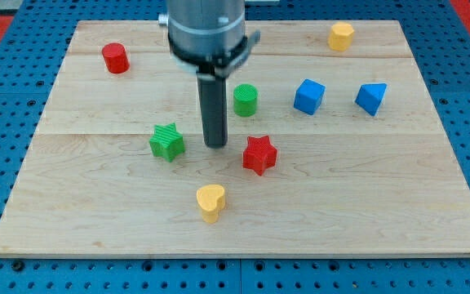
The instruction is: Push the green star to the horizontal to the green circle
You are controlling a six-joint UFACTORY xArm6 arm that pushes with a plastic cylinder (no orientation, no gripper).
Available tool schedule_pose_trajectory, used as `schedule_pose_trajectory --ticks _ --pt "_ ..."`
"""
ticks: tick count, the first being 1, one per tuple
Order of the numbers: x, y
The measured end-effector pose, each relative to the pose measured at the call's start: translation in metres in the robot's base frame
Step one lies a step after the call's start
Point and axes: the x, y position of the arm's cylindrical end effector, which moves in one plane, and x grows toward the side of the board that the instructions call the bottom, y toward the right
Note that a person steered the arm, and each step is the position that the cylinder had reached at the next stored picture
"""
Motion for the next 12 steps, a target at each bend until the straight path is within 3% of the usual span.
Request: schedule_pose_trajectory --ticks 2,3,5,6,8,9,12 --pt "-0.014 -0.106" --pt "-0.041 -0.131" --pt "-0.076 -0.245" --pt "-0.086 -0.222" --pt "-0.09 -0.119" --pt "-0.107 -0.154" --pt "-0.098 -0.125"
